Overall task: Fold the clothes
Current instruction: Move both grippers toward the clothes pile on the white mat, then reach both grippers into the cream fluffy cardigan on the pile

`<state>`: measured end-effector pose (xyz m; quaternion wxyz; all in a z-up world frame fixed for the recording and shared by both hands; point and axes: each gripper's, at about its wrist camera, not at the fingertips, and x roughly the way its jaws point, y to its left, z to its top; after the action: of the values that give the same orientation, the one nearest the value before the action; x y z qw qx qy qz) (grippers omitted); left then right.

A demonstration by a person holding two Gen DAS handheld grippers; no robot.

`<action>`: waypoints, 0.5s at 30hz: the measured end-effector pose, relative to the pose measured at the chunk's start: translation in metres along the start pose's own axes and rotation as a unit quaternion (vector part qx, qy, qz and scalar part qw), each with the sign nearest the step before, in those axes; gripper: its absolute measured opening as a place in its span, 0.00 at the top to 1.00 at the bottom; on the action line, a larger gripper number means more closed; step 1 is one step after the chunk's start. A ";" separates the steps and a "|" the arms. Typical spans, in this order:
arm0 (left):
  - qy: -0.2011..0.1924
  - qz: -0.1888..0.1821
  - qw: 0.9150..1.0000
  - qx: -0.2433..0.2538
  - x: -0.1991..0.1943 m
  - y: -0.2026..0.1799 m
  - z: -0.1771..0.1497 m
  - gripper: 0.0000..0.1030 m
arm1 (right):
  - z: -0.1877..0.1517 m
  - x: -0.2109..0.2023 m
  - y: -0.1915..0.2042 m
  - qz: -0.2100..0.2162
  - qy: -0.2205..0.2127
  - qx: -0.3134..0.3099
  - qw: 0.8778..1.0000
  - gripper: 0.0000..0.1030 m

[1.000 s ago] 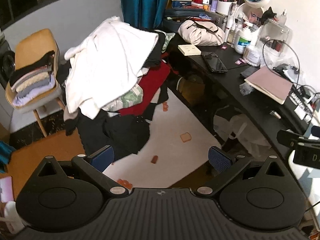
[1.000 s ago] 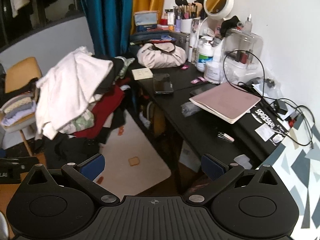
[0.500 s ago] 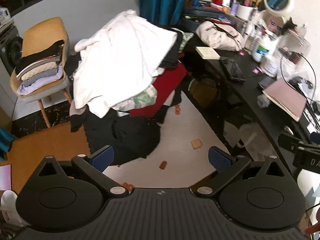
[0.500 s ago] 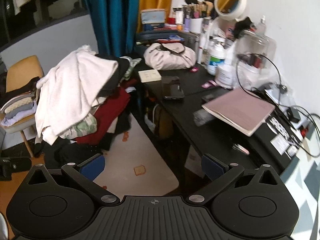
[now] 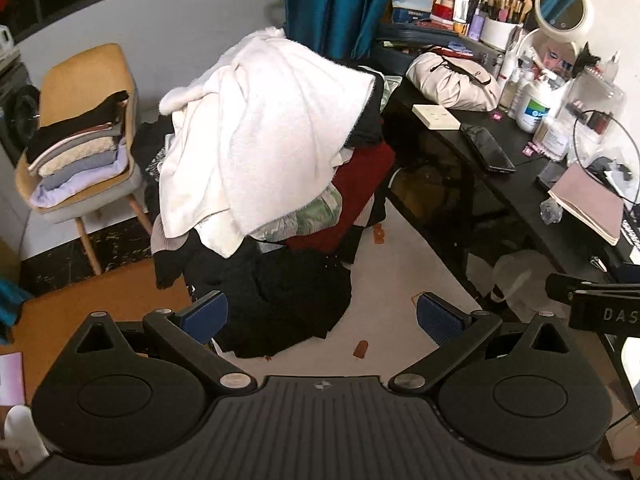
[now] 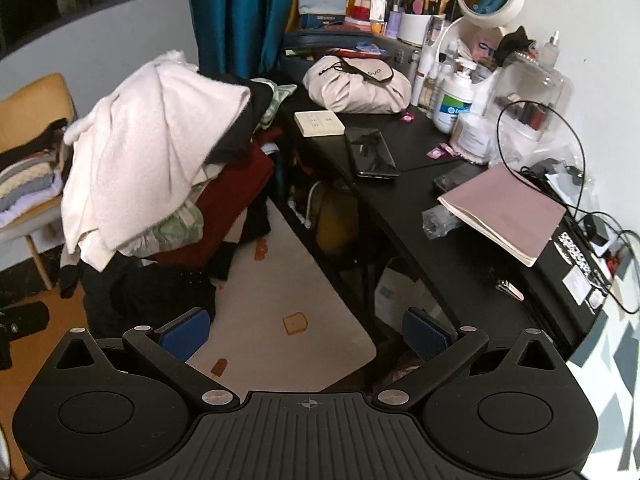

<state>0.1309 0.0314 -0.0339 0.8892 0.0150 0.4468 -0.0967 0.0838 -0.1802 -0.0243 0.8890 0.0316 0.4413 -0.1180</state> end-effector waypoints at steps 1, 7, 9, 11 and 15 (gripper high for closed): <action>0.000 -0.007 1.000 0.004 0.000 0.012 0.000 0.00 | -0.002 -0.002 0.010 -0.004 0.000 0.005 1.000 0.01; 0.003 -0.027 0.999 0.037 -0.011 0.098 -0.002 0.00 | -0.008 -0.020 0.099 -0.034 0.034 0.056 0.997 0.01; -0.001 -0.036 0.998 0.042 -0.018 0.133 -0.002 0.00 | -0.007 -0.027 0.135 -0.053 0.047 0.062 0.996 0.01; -0.001 -0.036 0.998 0.042 -0.023 0.168 -0.002 0.00 | -0.005 -0.034 0.174 -0.064 0.049 0.056 0.995 0.01; 0.003 -0.030 0.999 0.035 -0.026 0.231 -0.002 0.00 | -0.005 -0.050 0.248 -0.068 0.036 0.056 0.995 0.01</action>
<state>0.1568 0.2624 -0.0286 0.8835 0.0333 0.4461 -0.1391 0.1102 0.0699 0.0002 0.8592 0.0555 0.4671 -0.2012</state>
